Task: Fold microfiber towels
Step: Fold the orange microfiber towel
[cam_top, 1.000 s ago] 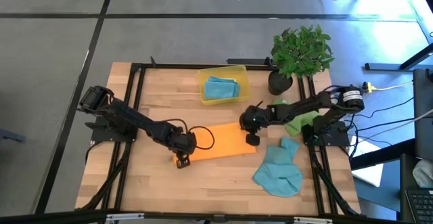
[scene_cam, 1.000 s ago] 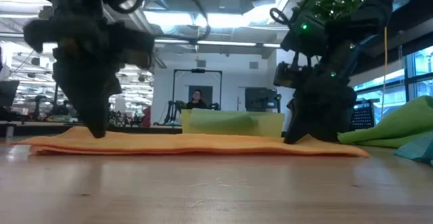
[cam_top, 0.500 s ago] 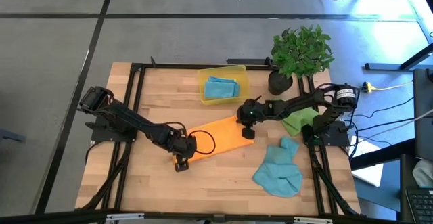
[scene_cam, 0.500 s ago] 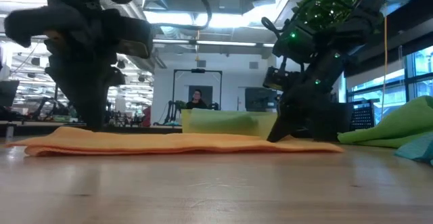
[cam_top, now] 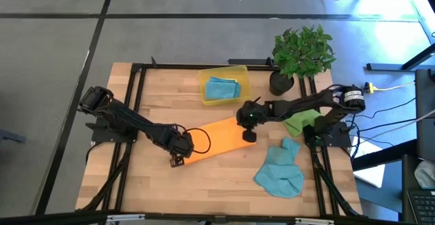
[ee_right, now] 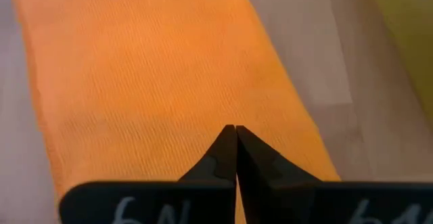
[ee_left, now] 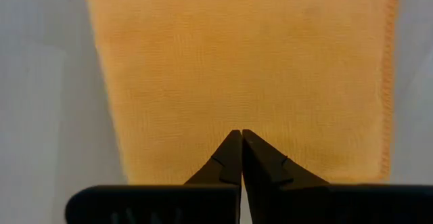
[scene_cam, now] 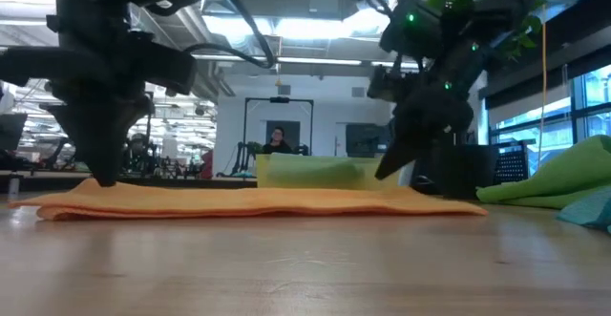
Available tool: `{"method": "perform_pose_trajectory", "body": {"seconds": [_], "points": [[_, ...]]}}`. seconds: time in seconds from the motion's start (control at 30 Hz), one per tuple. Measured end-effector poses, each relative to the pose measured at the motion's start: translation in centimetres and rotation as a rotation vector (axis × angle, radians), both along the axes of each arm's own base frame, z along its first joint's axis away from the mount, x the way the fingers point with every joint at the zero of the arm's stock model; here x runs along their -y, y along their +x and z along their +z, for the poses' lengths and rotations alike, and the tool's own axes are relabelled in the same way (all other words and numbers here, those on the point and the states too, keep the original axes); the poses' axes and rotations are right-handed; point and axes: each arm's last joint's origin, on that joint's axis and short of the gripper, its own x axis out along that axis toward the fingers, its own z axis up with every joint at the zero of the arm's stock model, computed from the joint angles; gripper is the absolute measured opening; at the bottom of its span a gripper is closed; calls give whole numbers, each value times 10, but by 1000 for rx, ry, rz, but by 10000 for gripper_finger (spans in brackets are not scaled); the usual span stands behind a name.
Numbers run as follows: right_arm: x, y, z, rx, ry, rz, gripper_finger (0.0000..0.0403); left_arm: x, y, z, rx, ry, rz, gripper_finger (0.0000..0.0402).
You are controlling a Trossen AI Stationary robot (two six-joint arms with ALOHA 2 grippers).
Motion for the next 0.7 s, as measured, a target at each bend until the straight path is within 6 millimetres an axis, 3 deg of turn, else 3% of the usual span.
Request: {"method": "perform_pose_trajectory", "body": {"seconds": [0.13,0.4,0.7], "points": [[-9,1,5,12,3,21,4,-1,-1,0,-6,21,19,2],[-33,-13,-11,-79,49,85,4,-3,-5,0,-42,37,64,1],[-36,-26,-24,-114,83,50,4,-1,-7,-4,-17,45,124,1]]}}
